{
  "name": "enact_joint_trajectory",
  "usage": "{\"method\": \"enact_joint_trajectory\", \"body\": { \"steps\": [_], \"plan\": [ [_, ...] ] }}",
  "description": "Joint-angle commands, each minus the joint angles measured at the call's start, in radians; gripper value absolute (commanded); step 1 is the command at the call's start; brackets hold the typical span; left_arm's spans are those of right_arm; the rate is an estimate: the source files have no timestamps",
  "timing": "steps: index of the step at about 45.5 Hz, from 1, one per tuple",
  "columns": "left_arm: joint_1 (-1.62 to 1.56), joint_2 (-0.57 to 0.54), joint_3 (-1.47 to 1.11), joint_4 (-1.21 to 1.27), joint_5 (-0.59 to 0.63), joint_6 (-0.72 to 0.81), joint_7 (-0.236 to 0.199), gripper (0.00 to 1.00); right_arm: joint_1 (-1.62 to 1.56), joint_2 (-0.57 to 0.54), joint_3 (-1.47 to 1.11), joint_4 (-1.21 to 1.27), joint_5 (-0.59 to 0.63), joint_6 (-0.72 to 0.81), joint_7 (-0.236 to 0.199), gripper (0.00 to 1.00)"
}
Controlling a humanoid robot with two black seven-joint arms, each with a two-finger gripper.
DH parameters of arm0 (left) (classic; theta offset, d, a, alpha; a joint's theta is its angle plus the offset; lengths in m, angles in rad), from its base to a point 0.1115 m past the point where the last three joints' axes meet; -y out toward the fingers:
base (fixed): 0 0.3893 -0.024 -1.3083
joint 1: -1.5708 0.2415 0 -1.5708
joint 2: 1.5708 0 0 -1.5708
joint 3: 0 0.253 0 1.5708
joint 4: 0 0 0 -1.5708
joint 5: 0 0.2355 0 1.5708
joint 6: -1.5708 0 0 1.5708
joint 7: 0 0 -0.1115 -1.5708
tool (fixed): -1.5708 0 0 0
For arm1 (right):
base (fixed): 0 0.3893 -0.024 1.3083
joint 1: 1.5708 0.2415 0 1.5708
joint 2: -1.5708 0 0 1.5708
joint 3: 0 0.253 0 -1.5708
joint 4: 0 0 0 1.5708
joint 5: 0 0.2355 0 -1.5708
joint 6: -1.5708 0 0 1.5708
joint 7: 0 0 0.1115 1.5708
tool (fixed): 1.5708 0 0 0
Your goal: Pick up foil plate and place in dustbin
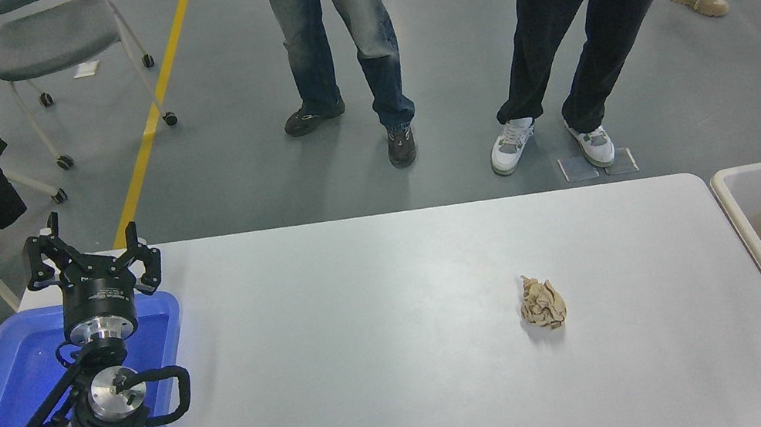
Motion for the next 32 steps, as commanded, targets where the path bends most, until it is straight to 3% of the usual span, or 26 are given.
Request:
{"method": "enact_joint_trajectory", "body": {
  "steps": [1,7,8,12,16,18,21,32],
  "plan": [
    [0.000,0.001,0.000,0.000,0.000,0.000,0.000,0.99,-0.092,0.038,0.088,-0.024,0.005,0.025,0.024,0.00],
    [0.000,0.001,0.000,0.000,0.000,0.000,0.000,0.99,-0.109,0.038,0.090,-0.024,0.008,0.032,0.033,0.00],
    [0.000,0.001,0.000,0.000,0.000,0.000,0.000,0.99,-0.109,0.038,0.093,-0.024,0.008,0.029,0.033,0.19],
    [0.000,-0.001,0.000,0.000,0.000,0.000,0.000,0.99,-0.109,0.038,0.105,-0.024,0.008,0.029,0.036,0.24],
    [0.000,-0.001,0.000,0.000,0.000,0.000,0.000,0.99,-0.109,0.036,0.111,-0.024,0.008,0.030,0.044,0.42],
    [0.000,0.001,0.000,0.000,0.000,0.000,0.000,0.99,-0.109,0.035,0.119,-0.024,0.008,0.032,0.047,0.55],
    [0.000,0.001,0.000,0.000,0.000,0.000,0.000,0.99,-0.106,0.033,0.127,-0.024,0.008,0.032,0.047,0.97],
    [0.000,0.001,0.000,-0.003,0.000,0.000,0.000,0.99,-0.079,0.029,0.125,-0.024,0.007,0.032,0.050,1.00]
  ]
}}
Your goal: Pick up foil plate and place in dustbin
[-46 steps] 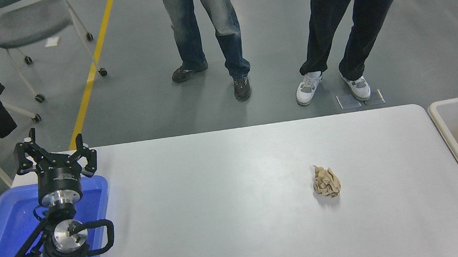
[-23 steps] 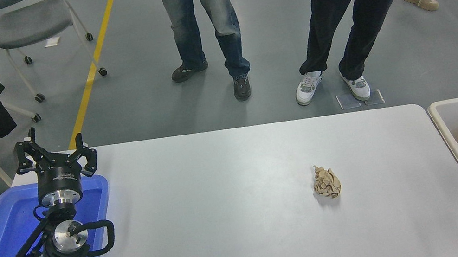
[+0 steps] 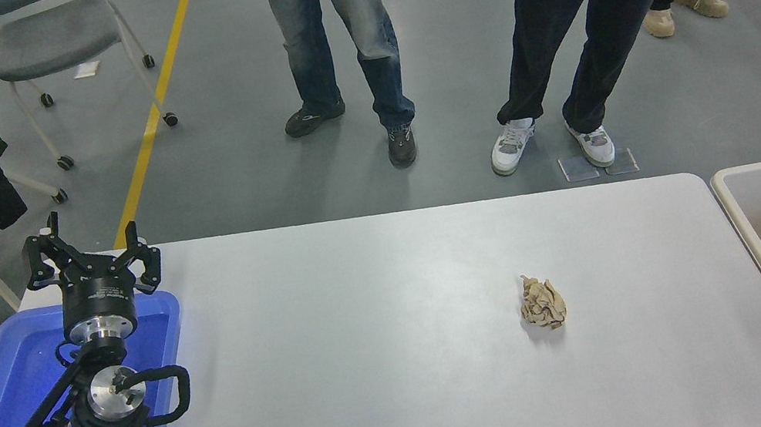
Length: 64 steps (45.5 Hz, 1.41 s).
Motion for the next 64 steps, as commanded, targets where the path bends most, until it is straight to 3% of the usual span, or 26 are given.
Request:
{"method": "enact_joint_trajectory", "body": {
  "steps": [1,38,54,64],
  "plan": [
    [0.000,0.001,0.000,0.000,0.000,0.000,0.000,0.99,0.024,-0.002,0.008,-0.001,-0.001,0.002,0.005,1.00],
    [0.000,0.001,0.000,0.000,0.000,0.000,0.000,0.99,0.271,-0.103,-0.309,0.050,-0.053,0.150,0.004,1.00],
    [0.000,0.001,0.000,0.000,0.000,0.000,0.000,0.99,0.375,-0.272,-0.350,0.261,-0.104,0.250,0.004,1.00],
    [0.000,0.001,0.000,0.000,0.000,0.000,0.000,0.99,0.511,-0.536,-0.343,0.772,-0.260,0.239,0.004,1.00]
  ]
}}
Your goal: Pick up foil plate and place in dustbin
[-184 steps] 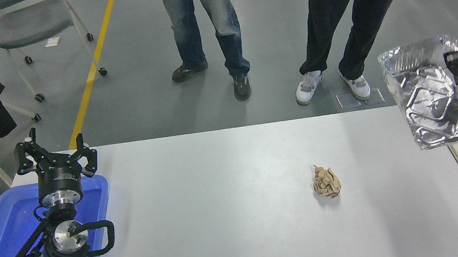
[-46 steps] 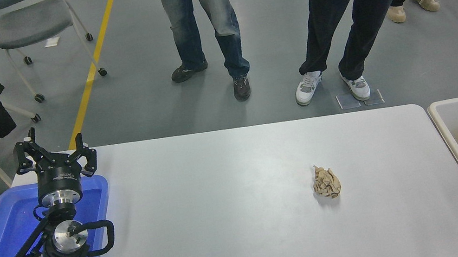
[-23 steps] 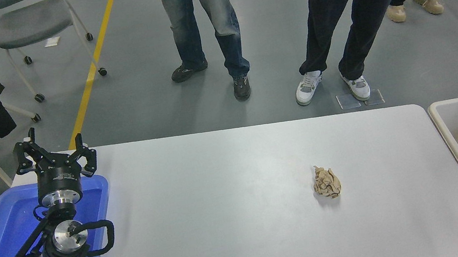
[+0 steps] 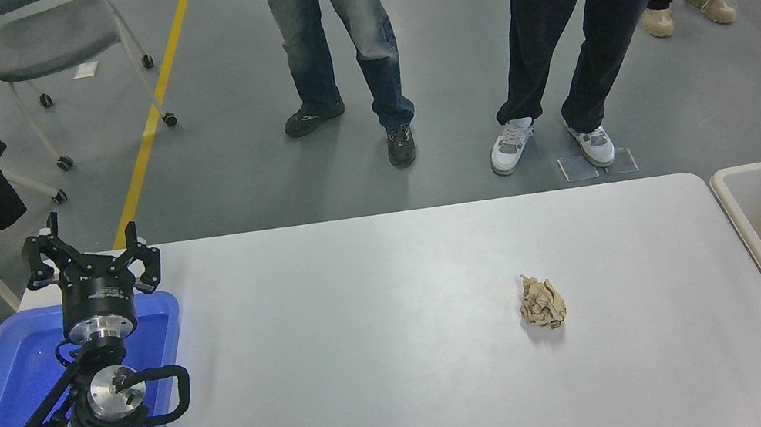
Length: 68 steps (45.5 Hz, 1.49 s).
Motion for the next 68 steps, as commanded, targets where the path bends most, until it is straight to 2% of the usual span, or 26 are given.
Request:
{"method": "enact_joint_trajectory", "body": {
  "steps": [1,7,13,20,26,36,43,48,58,68],
  "plan": [
    [0.000,0.000,0.000,0.000,0.000,0.000,0.000,0.99,0.143,-0.255,-0.008,0.488,-0.155,0.010,0.000,1.00],
    [0.000,0.000,0.000,0.000,0.000,0.000,0.000,0.99,0.225,-0.371,-0.016,0.757,-0.304,0.008,-0.004,1.00],
    [0.000,0.000,0.000,0.000,0.000,0.000,0.000,0.99,0.299,-0.437,-0.042,0.942,-0.408,0.016,-0.011,1.00],
    [0.000,0.000,0.000,0.000,0.000,0.000,0.000,0.99,0.466,-0.440,-0.238,1.059,-0.499,0.021,-0.014,1.00],
    [0.000,0.000,0.000,0.000,0.000,0.000,0.000,0.99,0.623,-0.423,-0.430,1.105,-0.528,0.022,-0.012,1.00],
    [0.000,0.000,0.000,0.000,0.002,-0.002,0.000,0.99,0.848,-0.313,-0.655,1.148,-0.534,0.027,-0.011,1.00],
    [0.000,0.000,0.000,0.000,0.002,0.000,0.000,0.99,1.067,-0.170,-0.905,1.219,-0.531,0.027,0.000,1.00],
    [0.000,0.000,0.000,0.000,0.002,0.000,0.000,0.99,1.150,-0.104,-0.941,1.268,-0.525,0.047,0.000,1.00],
    [0.000,0.000,0.000,0.000,0.002,-0.002,0.000,0.99,1.287,0.011,-0.943,1.268,-0.506,0.303,0.000,1.00],
    [0.000,0.000,0.000,0.000,0.002,-0.002,0.000,0.99,1.408,0.117,-0.940,1.266,-0.398,0.548,0.000,1.00]
  ]
}}
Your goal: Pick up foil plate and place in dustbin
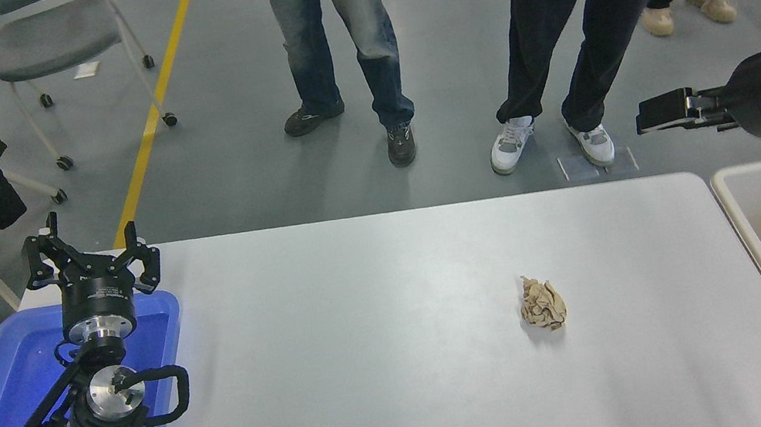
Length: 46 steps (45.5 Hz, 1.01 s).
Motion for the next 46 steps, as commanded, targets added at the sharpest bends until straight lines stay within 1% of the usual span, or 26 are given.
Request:
{"method": "enact_joint_trajectory", "body": {
  "steps": [1,4,9,14,26,39,46],
  "plan": [
    [0.000,0.000,0.000,0.000,0.000,0.000,0.000,0.99,0.161,0.124,-0.024,0.011,0.091,0.270,-0.001,1.00],
    [0.000,0.000,0.000,0.000,0.000,0.000,0.000,0.99,0.204,0.136,-0.024,0.009,0.102,0.344,0.001,1.00],
    [0.000,-0.002,0.000,0.000,0.000,0.000,0.000,0.99,0.246,0.161,-0.026,0.006,0.106,0.405,0.001,1.00],
    [0.000,0.000,0.000,0.000,0.000,0.000,0.000,0.99,0.258,0.196,-0.031,0.006,0.129,0.430,-0.004,1.00],
    [0.000,0.000,0.000,0.000,0.000,0.000,0.000,0.99,0.237,0.311,-0.080,-0.006,0.276,0.433,-0.029,1.00],
    [0.000,0.000,0.000,0.000,0.000,0.000,0.000,0.99,0.237,0.314,-0.201,0.000,0.516,0.435,-0.032,1.00],
    [0.002,0.000,0.000,0.000,-0.002,0.000,0.002,0.99,0.238,0.308,-0.244,0.005,0.519,0.441,-0.021,1.00]
  ]
}}
